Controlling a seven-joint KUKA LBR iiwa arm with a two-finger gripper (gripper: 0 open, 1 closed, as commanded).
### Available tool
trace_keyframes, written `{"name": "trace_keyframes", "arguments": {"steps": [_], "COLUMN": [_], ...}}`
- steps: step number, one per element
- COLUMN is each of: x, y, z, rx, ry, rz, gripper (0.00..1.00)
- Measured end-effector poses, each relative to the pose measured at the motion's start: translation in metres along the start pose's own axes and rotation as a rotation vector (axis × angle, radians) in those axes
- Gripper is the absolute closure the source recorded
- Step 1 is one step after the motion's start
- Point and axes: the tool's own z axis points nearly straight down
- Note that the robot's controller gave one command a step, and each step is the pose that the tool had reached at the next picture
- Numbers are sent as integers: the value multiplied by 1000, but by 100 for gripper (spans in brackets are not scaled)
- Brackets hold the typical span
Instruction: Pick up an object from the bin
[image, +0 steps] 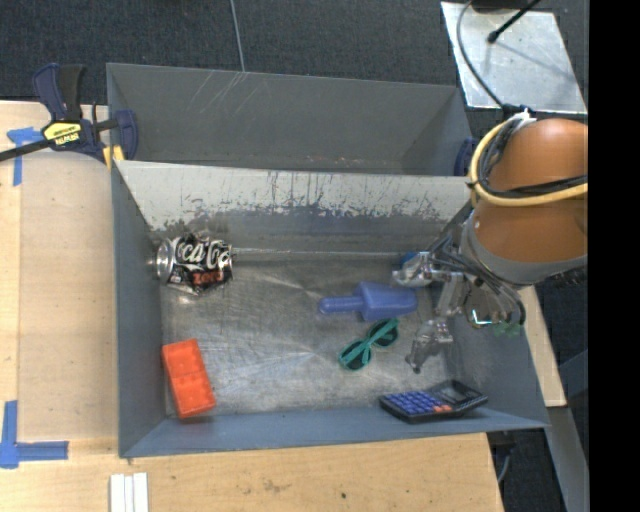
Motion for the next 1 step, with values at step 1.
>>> {"name": "trace_keyframes", "arguments": {"steps": [1], "x": [-2], "y": [0], "z": [-4], "rx": [1], "ry": [-8], "rz": [-1], "gripper": [0]}}
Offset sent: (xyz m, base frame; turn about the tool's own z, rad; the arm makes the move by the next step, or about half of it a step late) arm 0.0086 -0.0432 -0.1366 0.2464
